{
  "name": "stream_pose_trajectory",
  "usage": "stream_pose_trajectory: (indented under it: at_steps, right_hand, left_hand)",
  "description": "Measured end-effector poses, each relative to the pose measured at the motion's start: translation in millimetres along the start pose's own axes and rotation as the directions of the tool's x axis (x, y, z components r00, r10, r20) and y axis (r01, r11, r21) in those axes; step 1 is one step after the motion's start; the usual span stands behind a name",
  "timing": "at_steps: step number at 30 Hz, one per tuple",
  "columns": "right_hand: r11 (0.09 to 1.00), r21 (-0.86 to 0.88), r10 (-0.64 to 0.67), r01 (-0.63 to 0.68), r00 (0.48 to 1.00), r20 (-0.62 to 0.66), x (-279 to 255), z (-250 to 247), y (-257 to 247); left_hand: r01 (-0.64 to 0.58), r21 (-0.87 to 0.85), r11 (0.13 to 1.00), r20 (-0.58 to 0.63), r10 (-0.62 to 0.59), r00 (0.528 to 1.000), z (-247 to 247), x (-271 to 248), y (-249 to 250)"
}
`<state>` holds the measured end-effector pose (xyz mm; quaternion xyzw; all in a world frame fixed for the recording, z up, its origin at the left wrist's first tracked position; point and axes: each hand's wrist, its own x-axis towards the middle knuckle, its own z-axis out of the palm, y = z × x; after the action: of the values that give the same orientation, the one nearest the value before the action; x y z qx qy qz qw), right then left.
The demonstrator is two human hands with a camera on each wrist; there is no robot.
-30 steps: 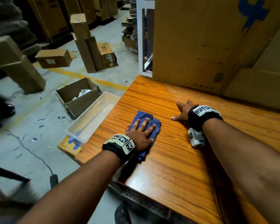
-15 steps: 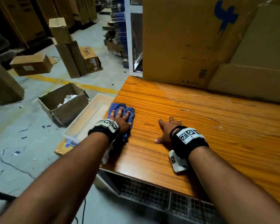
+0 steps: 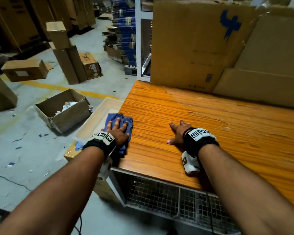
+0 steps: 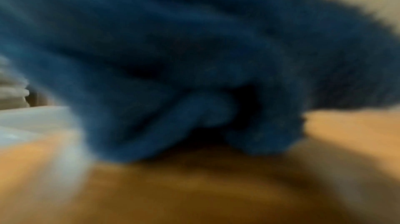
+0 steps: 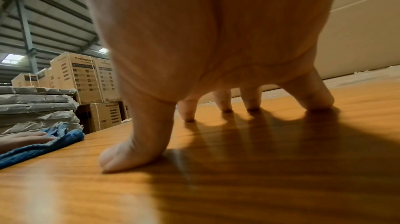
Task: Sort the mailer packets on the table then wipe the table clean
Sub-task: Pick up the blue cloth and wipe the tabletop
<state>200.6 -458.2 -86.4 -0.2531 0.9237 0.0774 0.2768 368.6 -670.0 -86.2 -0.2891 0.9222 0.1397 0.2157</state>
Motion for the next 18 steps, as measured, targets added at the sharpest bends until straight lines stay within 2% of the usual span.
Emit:
stream_pose_trajectory:
  at_steps: [5, 7, 12, 14, 16, 18]
  right_hand:
    - [0.999, -0.041, -0.001, 0.002, 1.0, 0.022, -3.6, -2.8, -1.4]
    - [0.999, -0.045, -0.004, 0.005, 1.0, 0.027, -4.9, -2.2, -2.3]
    - [0.999, -0.038, 0.001, 0.0, 0.999, 0.034, -5.9, -2.4, -1.4]
    - [0.999, -0.035, -0.002, 0.003, 0.999, 0.035, -6.4, -2.5, -1.4]
    - [1.0, -0.03, -0.001, 0.002, 0.999, 0.035, -5.6, -1.9, -1.3]
    - [0.999, -0.035, -0.002, 0.003, 1.0, 0.027, -4.5, -1.2, -1.1]
  left_hand:
    - [-0.206, 0.054, 0.977, 0.04, 0.204, 0.978, 30.7, -18.1, 35.6]
    - [-0.199, 0.05, 0.979, 0.048, 0.197, 0.979, 33.5, -17.8, 25.0]
    - [-0.029, -0.021, 0.999, -0.012, 0.029, 1.0, 22.8, -24.0, -32.9]
    - [-0.005, -0.053, 0.999, -0.026, 0.003, 1.0, 25.4, -30.5, -41.7]
    - [-0.029, -0.029, 0.999, -0.051, 0.027, 0.998, 32.6, -40.0, -33.1]
    - [-0.115, 0.03, 0.993, -0.061, 0.117, 0.991, 43.9, -52.1, -13.4]
